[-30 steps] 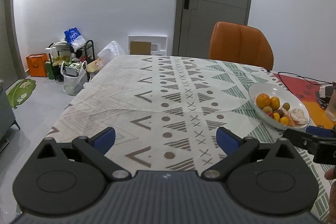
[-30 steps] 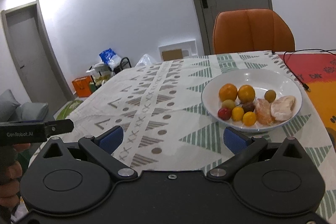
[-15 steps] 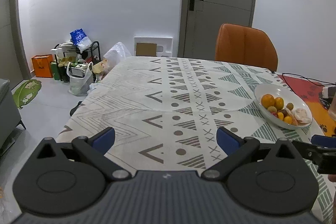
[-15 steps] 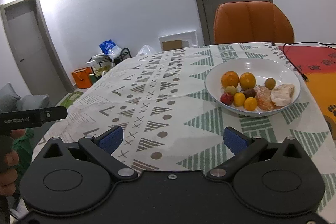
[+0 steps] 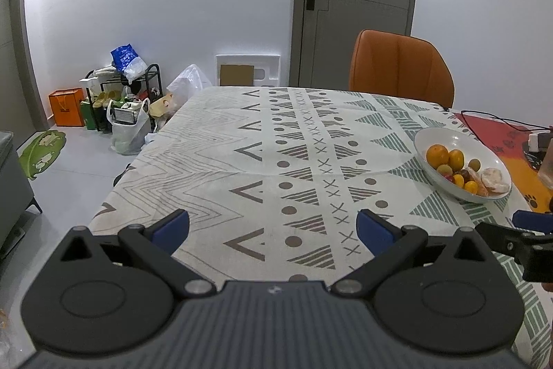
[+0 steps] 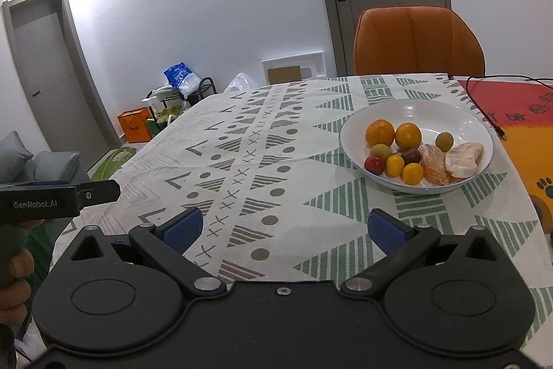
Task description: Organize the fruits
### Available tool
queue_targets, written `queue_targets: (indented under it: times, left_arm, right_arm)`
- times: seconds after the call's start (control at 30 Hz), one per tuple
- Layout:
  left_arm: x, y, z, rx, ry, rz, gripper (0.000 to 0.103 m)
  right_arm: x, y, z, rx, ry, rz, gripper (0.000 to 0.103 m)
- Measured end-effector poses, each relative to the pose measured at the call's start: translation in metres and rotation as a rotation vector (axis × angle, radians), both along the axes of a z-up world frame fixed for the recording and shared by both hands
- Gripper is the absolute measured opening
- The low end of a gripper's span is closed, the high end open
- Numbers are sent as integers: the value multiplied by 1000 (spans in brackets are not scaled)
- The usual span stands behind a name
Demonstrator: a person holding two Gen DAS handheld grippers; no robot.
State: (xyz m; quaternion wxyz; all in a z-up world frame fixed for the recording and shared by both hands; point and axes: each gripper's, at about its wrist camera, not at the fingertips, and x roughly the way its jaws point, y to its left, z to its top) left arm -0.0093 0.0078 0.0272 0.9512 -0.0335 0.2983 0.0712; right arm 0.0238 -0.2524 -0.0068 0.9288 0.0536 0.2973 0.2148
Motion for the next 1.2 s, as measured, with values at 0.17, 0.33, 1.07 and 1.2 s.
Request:
queue_targets:
  times: [0.17, 0.33, 1.07, 1.2]
  left_arm:
    - [0, 0, 1, 1, -1, -1, 102]
    - [0, 2, 1, 1, -4, -1, 102]
    - [-4, -4, 6, 7, -16, -20, 102]
    - [-5, -5, 5, 7, -15, -23, 102]
  right_arm:
    - [0, 1, 0, -1, -1, 2, 103]
    - [0, 1, 0, -1, 0, -1, 103]
    - [-1, -2, 2, 1, -5, -8, 103]
    - [-1, -2, 2, 0, -8, -7, 103]
